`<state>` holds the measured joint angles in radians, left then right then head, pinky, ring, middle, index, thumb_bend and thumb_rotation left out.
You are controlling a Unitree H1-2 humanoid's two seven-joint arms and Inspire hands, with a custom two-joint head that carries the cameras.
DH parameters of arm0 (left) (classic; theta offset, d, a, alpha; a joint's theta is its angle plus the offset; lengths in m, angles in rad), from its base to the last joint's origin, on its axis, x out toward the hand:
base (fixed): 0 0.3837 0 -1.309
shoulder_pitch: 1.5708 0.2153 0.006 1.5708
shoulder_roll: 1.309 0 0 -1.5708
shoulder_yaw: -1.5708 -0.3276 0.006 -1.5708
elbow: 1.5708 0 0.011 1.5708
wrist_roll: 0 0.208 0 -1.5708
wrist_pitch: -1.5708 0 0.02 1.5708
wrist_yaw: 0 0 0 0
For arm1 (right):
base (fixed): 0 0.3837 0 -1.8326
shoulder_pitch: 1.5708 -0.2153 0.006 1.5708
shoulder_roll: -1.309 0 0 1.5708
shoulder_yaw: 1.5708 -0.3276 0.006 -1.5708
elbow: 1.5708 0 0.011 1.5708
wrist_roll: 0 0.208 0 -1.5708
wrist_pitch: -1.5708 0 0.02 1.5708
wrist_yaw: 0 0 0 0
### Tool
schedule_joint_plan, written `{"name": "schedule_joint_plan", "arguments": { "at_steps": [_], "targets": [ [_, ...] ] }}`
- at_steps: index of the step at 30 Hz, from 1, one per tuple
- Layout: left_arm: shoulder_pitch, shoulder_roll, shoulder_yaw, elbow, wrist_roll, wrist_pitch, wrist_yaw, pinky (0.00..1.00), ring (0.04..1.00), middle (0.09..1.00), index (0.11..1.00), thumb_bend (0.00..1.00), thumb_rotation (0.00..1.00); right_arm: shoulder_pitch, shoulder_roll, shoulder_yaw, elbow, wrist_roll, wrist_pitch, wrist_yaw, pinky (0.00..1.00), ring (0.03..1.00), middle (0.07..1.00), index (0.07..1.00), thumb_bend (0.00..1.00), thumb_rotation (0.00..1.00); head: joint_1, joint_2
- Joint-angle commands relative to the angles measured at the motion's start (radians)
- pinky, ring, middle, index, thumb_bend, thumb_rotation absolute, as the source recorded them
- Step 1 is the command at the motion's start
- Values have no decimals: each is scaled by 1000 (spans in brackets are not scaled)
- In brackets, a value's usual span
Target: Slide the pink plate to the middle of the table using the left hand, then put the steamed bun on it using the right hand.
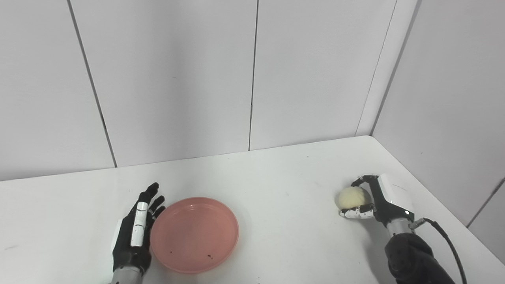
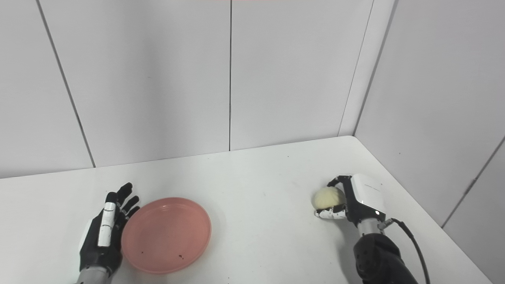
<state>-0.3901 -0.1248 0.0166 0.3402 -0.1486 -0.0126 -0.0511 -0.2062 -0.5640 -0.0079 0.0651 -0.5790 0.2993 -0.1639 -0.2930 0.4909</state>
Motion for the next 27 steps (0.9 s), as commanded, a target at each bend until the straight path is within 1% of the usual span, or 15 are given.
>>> {"name": "schedule_joint_plan", "arguments": {
  "at_steps": [1, 3, 5, 7, 9, 13, 15, 16, 17, 19, 21, 23, 25, 27],
  "targets": [
    [-22, -14, -6, 9, 0, 0, 0, 895, 900, 943, 811, 807, 850, -38, -12, -16, -85, -20, 8, 2, 828, 822, 740, 482, 521, 146, 3, 0],
    [-25, -15, -7, 19, 2, -7, 0, 896, 901, 943, 810, 806, 851, -47, -4, -14, -119, -23, -1, 10, 833, 820, 735, 482, 521, 145, 9, -1],
    [-26, -16, -8, 22, 2, -9, -1, 899, 902, 944, 814, 808, 849, -57, 0, -7, -146, -31, -13, 20, 815, 809, 730, 483, 521, 142, 11, -2],
    [-26, -16, -10, 24, 3, -11, -3, 903, 904, 944, 817, 805, 847, -66, 8, -3, -170, -38, -9, 35, 800, 802, 731, 483, 522, 139, 16, -3],
    [-27, -17, -12, 27, 3, -13, -6, 910, 910, 948, 817, 797, 856, -78, 19, 1, -188, -36, -9, 48, 811, 811, 743, 484, 522, 135, 23, -3],
    [-28, -22, -15, 34, 7, -19, -2, 895, 903, 940, 806, 793, 850, -104, 41, 9, -174, -17, -43, 66, 845, 831, 753, 484, 522, 138, 35, -5],
    [-28, -23, -18, 35, 13, -21, 0, 886, 903, 942, 808, 791, 854, -113, 52, 16, -163, -18, -49, 65, 851, 839, 753, 483, 522, 142, 43, -6],
    [-27, -23, -22, 36, 21, -23, 3, 885, 903, 943, 809, 790, 855, -122, 66, 29, -164, -27, -40, 72, 850, 840, 753, 483, 522, 142, 54, -5],
    [-27, -24, -25, 36, 26, -24, 5, 873, 899, 940, 808, 785, 865, -128, 75, 39, -165, -35, -33, 77, 829, 830, 758, 481, 521, 143, 56, -5],
    [-26, -27, -27, 38, 34, -27, 8, 867, 897, 935, 807, 784, 868, -137, 96, 62, -176, -50, -21, 91, 830, 823, 756, 481, 521, 142, 69, -4],
    [-27, -29, -29, 44, 37, -31, 8, 871, 900, 937, 816, 782, 872, -143, 114, 84, -190, -63, -18, 105, 824, 817, 746, 482, 521, 140, 82, -4],
    [-28, -31, -34, 52, 44, -40, 11, 869, 901, 938, 822, 780, 875, -155, 133, 121, -190, -97, -25, 116, 806, 801, 730, 481, 520, 140, 104, -5],
    [-30, -31, -41, 59, 54, -49, 17, 858, 901, 940, 826, 784, 879, -165, 151, 147, -190, -114, -26, 132, 804, 790, 721, 481, 520, 140, 117, -4],
    [-31, -33, -48, 65, 68, -56, 24, 825, 893, 936, 833, 798, 893, -172, 167, 164, -195, -120, -20, 152, 800, 796, 729, 481, 519, 138, 130, -3]
  ]
}}
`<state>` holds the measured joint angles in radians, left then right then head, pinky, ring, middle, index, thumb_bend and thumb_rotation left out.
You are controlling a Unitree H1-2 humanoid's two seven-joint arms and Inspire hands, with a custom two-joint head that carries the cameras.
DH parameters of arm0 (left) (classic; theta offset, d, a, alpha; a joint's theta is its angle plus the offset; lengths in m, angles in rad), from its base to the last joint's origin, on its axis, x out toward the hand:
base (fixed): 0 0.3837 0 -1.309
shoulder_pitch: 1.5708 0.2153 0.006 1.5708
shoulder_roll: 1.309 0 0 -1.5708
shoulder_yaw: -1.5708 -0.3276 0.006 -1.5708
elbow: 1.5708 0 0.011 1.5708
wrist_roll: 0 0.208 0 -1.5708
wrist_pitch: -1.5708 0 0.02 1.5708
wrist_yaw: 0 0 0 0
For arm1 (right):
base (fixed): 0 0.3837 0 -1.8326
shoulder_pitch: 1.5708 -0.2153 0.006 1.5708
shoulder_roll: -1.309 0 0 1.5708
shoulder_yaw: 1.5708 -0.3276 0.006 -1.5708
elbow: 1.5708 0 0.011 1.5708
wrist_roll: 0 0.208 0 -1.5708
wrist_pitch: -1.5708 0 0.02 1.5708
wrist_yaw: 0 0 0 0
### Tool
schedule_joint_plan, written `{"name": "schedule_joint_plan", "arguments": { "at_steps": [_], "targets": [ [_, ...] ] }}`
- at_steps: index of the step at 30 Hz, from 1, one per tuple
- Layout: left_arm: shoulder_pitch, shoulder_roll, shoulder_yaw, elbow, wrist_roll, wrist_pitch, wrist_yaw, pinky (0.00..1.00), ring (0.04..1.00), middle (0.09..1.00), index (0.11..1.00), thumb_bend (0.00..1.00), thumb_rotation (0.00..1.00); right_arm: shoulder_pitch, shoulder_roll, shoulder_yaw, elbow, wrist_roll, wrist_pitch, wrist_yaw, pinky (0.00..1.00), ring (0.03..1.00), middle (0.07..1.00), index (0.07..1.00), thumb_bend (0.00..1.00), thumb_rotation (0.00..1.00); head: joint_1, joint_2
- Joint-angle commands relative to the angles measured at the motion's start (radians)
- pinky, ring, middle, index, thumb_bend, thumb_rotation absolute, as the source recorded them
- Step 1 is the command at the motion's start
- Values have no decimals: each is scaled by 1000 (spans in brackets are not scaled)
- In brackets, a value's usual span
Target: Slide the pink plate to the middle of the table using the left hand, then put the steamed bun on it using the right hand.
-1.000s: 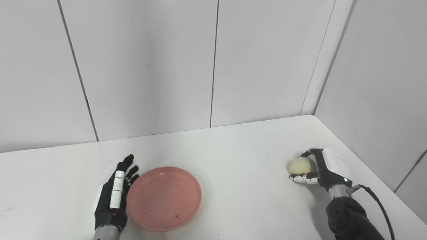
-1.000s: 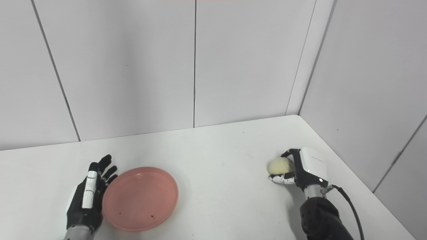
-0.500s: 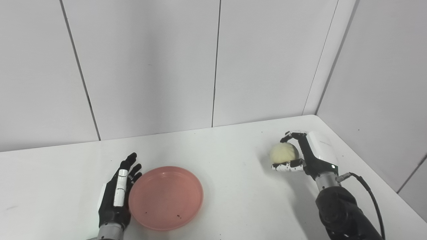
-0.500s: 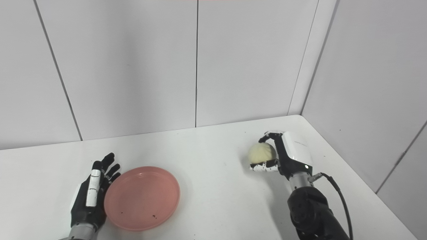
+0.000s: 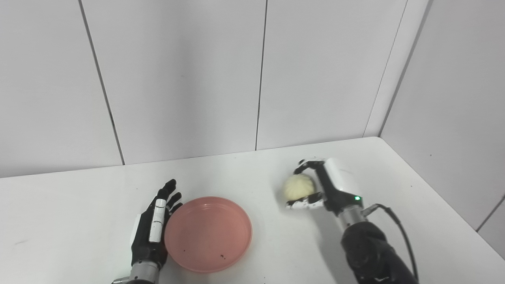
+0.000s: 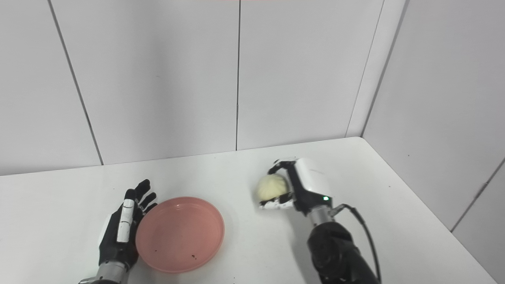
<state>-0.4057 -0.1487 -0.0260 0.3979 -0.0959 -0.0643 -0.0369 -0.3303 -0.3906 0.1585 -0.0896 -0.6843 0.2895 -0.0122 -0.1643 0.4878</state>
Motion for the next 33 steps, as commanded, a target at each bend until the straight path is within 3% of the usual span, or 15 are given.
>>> {"name": "schedule_joint_plan", "arguments": {
  "at_steps": [1, 8, 15, 33],
  "targets": [
    [-16, -10, -8, 11, 21, -9, 13, 814, 888, 934, 836, 799, 900, -51, 3, 5, -43, -20, -7, 8, 802, 799, 732, 481, 520, 137, 1, 0],
    [-18, -27, -23, 32, 58, -32, 41, 784, 876, 926, 817, 760, 919, -68, 53, 57, -35, -38, -32, 36, 857, 804, 743, 481, 520, 136, 43, 2],
    [-23, -46, -32, 52, 71, -42, 56, 810, 870, 920, 820, 745, 915, -78, 86, 101, -32, -43, -51, 60, 785, 793, 745, 482, 521, 131, 87, 7],
    [-33, -71, -43, 77, 97, -55, 85, 772, 842, 882, 797, 737, 889, -74, 139, 144, 64, -20, -128, 58, 792, 796, 747, 482, 520, 134, 135, 6]
  ]
}}
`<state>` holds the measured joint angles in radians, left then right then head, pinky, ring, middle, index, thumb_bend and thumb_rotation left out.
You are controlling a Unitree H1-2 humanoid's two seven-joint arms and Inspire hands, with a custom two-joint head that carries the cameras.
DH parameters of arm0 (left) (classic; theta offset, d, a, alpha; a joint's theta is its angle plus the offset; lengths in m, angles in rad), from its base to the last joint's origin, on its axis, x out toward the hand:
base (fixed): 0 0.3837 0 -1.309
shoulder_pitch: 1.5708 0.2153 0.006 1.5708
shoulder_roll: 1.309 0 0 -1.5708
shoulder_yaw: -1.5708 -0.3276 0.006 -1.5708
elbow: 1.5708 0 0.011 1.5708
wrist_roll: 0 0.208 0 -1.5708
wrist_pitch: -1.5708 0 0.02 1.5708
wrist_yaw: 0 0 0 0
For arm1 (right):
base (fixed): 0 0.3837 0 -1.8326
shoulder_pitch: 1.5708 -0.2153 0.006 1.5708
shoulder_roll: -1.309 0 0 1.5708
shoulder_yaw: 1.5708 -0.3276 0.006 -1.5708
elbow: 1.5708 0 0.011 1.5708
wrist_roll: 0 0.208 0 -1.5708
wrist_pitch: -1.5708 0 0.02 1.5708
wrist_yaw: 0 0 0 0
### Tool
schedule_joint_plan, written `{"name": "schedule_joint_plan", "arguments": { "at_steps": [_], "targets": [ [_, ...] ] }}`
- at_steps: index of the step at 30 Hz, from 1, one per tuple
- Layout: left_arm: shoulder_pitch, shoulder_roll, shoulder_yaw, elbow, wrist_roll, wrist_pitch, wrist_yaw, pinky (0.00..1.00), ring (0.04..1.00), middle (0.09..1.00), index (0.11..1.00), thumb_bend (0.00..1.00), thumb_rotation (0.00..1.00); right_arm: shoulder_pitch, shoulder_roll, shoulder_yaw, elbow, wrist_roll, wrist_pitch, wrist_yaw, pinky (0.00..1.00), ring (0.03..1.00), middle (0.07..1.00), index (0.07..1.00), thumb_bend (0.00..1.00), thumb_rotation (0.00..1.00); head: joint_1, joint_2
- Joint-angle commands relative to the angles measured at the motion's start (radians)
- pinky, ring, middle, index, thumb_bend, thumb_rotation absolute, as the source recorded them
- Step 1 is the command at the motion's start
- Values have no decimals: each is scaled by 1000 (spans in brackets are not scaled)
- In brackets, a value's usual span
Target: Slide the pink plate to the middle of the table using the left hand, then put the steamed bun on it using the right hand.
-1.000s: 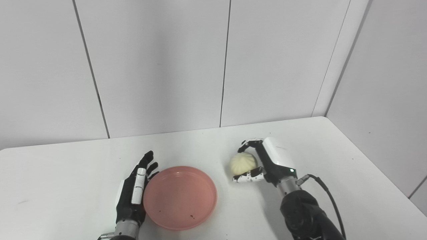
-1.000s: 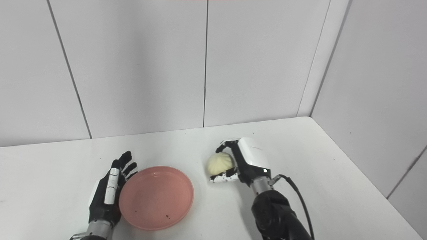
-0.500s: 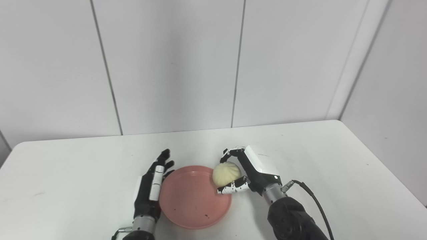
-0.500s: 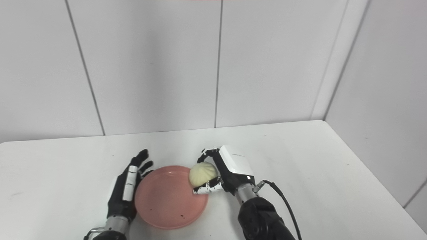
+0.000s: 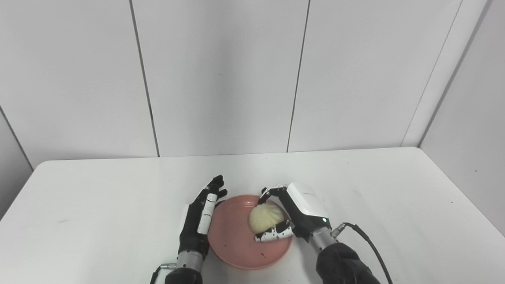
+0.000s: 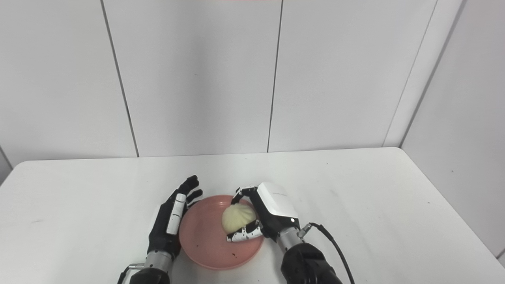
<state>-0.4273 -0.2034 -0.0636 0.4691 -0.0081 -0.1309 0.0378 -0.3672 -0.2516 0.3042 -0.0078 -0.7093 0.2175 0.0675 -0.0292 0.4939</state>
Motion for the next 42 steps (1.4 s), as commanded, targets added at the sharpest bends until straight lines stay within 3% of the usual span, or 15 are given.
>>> {"name": "schedule_joint_plan", "arguments": {
  "at_steps": [1, 21, 30, 42],
  "targets": [
    [-11, -17, -6, 4, 12, 14, 13, 771, 841, 882, 797, 737, 888, -36, 3, -2, -9, 10, -64, -25, 790, 796, 746, 482, 520, 134, 4, 0],
    [-19, -24, -5, 33, 18, 6, 26, 737, 825, 874, 795, 732, 864, -31, 51, -39, 195, 149, -259, -149, 734, 751, 710, 484, 517, 138, 29, -9],
    [-22, -24, -5, 40, 18, 4, 26, 736, 832, 882, 799, 745, 861, -25, 56, -46, 214, 191, -289, -158, 717, 751, 718, 484, 515, 142, 25, -9],
    [-25, -22, -7, 46, 19, 0, 25, 722, 829, 881, 799, 745, 863, -30, 42, -36, 217, 180, -298, -144, 776, 783, 737, 484, 522, 153, 22, -10]
  ]
}}
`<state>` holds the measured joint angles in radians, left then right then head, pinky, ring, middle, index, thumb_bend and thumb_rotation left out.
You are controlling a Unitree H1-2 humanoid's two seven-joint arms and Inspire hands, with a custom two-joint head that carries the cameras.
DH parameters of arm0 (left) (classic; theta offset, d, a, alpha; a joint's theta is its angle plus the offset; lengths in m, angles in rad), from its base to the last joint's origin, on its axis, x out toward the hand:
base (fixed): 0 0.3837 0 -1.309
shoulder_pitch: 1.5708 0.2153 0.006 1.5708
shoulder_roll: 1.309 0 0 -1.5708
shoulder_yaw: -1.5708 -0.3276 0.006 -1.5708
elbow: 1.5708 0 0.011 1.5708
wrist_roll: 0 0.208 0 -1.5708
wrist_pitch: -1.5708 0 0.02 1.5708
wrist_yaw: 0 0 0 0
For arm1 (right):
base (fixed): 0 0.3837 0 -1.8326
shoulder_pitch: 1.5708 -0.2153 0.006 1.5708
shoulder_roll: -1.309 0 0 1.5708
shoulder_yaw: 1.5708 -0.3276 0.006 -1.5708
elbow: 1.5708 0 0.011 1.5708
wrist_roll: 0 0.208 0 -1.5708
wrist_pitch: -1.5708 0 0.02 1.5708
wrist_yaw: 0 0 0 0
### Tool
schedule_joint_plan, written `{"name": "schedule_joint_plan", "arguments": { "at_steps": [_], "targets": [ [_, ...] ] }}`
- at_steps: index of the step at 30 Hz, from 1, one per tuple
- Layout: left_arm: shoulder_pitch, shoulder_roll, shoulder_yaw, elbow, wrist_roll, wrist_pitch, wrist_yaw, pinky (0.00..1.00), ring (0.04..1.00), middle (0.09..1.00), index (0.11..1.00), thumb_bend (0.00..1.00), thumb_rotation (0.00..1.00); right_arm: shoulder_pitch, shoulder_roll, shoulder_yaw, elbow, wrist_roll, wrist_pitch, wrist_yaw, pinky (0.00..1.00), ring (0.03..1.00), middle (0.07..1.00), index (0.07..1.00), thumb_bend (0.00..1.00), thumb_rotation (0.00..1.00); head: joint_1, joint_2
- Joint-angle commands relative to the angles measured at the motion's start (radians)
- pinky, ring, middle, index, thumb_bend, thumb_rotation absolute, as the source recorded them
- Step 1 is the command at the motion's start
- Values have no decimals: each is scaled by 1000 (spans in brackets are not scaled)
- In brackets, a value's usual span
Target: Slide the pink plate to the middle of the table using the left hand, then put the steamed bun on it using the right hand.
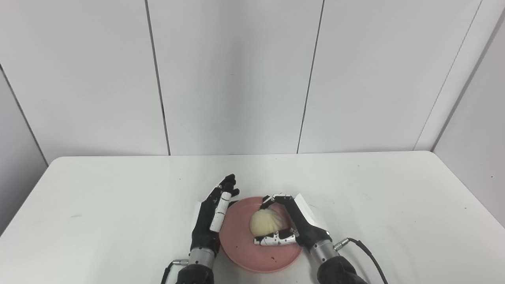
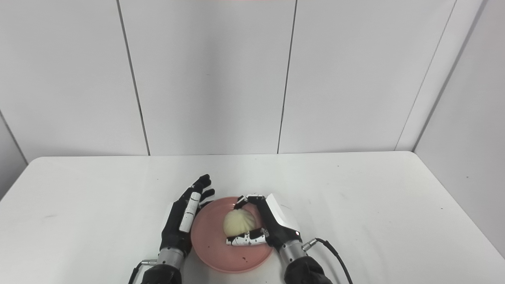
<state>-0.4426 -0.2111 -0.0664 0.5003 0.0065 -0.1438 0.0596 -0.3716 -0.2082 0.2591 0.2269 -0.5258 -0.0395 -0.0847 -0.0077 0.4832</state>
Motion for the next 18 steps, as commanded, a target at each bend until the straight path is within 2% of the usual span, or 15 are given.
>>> {"name": "schedule_joint_plan", "arguments": {
  "at_steps": [1, 4, 5, 6, 7, 12, 18],
  "targets": [
    [-11, -14, -4, 15, 3, 14, 2, 722, 831, 881, 798, 748, 863, -25, -4, 12, -21, -10, -42, 8, 770, 784, 744, 487, 523, 157, 0, 0],
    [-9, -13, -3, 13, -2, 13, -3, 731, 837, 887, 804, 744, 863, -24, -12, 21, -37, -31, -37, 13, 766, 791, 757, 491, 522, 161, 0, 0],
    [-9, -13, -3, 12, -3, 13, -5, 733, 838, 890, 807, 744, 866, -24, -14, 23, -42, -36, -34, 16, 772, 799, 767, 514, 594, 197, 0, 1],
    [-8, -12, -4, 11, -3, 11, -7, 734, 839, 892, 808, 742, 868, -23, -17, 26, -48, -41, -31, 20, 776, 806, 776, 572, 769, 283, 0, 1],
    [-8, -12, -5, 11, -2, 10, -7, 730, 837, 893, 808, 741, 870, -22, -19, 27, -53, -45, -29, 23, 779, 811, 782, 601, 846, 322, 0, 1],
    [-6, -9, -7, 7, 2, 14, -7, 710, 837, 896, 805, 748, 876, -15, -21, 23, -83, -58, -7, 45, 805, 832, 806, 649, 939, 394, -1, 2],
    [-5, -8, -8, 9, 1, 13, -8, 696, 836, 894, 800, 754, 873, -11, -22, 15, -96, -70, -9, 50, 811, 847, 830, 677, 982, 445, 0, 3]
  ]
}}
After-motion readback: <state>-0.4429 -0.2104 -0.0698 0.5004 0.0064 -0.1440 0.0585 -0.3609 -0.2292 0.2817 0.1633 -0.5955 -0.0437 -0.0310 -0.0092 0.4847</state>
